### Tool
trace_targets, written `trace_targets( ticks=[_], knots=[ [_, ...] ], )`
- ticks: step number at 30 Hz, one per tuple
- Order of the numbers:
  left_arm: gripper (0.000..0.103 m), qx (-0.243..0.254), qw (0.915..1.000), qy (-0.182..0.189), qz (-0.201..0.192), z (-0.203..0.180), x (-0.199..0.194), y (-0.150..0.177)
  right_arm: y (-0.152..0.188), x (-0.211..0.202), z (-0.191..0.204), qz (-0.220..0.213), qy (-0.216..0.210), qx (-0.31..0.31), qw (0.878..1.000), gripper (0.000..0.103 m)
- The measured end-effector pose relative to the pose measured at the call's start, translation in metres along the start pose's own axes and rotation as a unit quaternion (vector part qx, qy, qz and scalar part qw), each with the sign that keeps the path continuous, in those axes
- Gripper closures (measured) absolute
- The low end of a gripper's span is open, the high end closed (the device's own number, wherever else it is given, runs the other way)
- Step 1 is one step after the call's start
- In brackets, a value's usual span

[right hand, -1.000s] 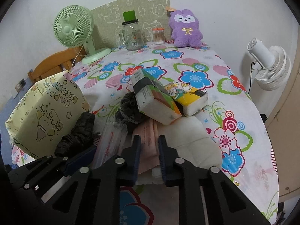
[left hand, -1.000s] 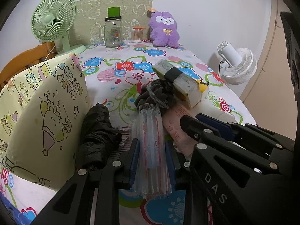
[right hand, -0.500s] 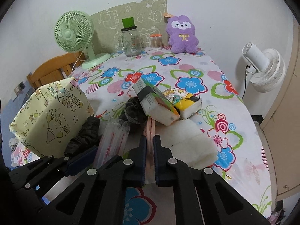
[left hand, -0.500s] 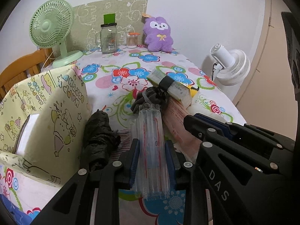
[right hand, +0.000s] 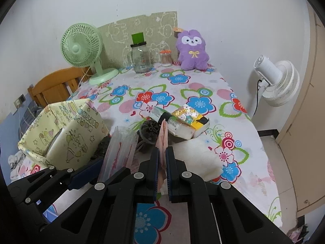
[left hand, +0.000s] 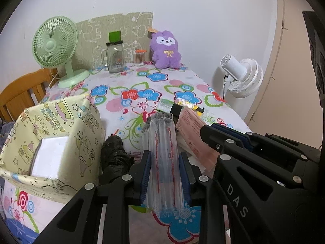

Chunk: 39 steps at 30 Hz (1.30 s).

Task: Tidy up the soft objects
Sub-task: 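Lift the straw bag with the left gripper while the right gripper grasps the pink packet, then carry straw bag and pink packet into the cardboard box and release both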

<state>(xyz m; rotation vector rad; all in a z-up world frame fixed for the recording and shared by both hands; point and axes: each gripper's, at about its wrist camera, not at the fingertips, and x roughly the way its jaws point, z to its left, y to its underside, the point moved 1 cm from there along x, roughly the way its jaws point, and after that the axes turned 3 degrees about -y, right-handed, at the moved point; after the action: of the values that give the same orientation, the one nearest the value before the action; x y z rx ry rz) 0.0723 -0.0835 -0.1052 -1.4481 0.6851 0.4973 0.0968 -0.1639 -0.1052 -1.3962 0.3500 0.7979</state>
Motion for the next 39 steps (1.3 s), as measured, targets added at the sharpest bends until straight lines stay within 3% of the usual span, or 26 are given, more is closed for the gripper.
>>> trace_targets(
  ticks=[17, 39],
  knots=[
    [0.076, 0.015, 0.9988, 0.004, -0.046, 0.002, -0.04, -0.02, -0.02, -0.044, 0.014, -0.039, 0.019, -0.004, 0.999, 0.094],
    [0.076, 0.014, 0.9977, -0.006, -0.066, 0.039, -0.068, -0.042, -0.054, -0.054, 0.063, -0.058, 0.008, -0.062, 0.996, 0.094]
  ],
)
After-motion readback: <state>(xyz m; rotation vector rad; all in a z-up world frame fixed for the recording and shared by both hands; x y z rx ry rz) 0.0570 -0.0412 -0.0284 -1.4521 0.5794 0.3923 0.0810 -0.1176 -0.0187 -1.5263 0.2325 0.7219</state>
